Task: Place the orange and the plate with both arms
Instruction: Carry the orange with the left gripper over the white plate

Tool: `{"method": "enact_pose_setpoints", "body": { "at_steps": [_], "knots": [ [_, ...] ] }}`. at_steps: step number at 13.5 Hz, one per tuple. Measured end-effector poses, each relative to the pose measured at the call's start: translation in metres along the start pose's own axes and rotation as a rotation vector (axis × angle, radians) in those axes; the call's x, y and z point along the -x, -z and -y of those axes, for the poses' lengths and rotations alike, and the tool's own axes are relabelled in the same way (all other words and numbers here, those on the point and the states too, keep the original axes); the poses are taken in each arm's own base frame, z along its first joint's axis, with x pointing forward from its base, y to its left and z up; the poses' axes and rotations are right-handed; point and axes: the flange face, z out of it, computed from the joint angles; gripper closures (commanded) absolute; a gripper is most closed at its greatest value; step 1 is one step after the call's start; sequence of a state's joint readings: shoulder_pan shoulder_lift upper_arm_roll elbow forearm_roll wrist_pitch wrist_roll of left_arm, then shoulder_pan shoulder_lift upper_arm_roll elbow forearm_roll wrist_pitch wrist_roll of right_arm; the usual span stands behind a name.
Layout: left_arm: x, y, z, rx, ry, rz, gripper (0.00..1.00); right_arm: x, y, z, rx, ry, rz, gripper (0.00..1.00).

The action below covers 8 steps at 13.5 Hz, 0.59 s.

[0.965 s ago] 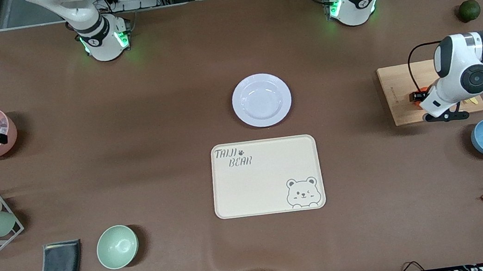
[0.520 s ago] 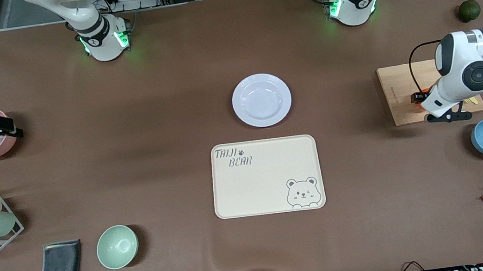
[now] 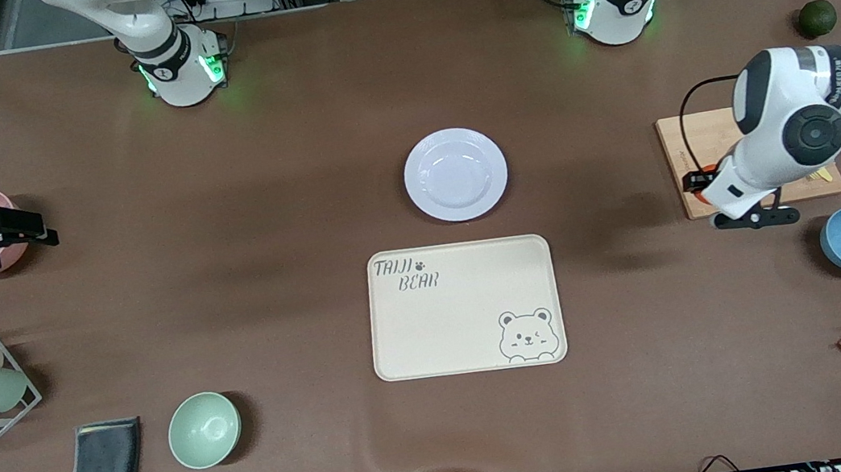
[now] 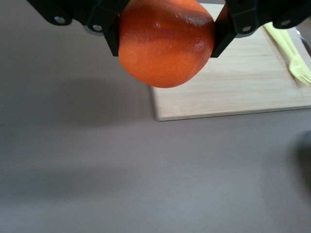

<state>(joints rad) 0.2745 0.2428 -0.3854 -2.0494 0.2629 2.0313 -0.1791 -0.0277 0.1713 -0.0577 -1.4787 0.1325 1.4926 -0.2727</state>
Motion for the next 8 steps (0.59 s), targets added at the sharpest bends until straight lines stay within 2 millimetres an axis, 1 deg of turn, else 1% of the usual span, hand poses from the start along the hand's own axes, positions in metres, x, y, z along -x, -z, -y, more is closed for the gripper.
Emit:
{"method": "enact_pose_setpoints", "body": {
  "at_steps": [3, 6, 8],
  "knots": [
    [0.008, 0.018, -0.072, 0.053, 0.016, -0.004, 0.95, 0.0, -0.001, 0.0, -0.001, -0.001, 0.005, 0.0],
    [0.019, 0.031, -0.122, 0.076, 0.023, 0.013, 0.95, 0.001, -0.003, -0.001, -0.005, -0.002, 0.019, 0.0],
    [0.024, 0.044, -0.16, 0.09, 0.045, 0.013, 0.95, 0.001, -0.007, -0.002, -0.01, -0.005, 0.037, 0.0]
  ]
}}
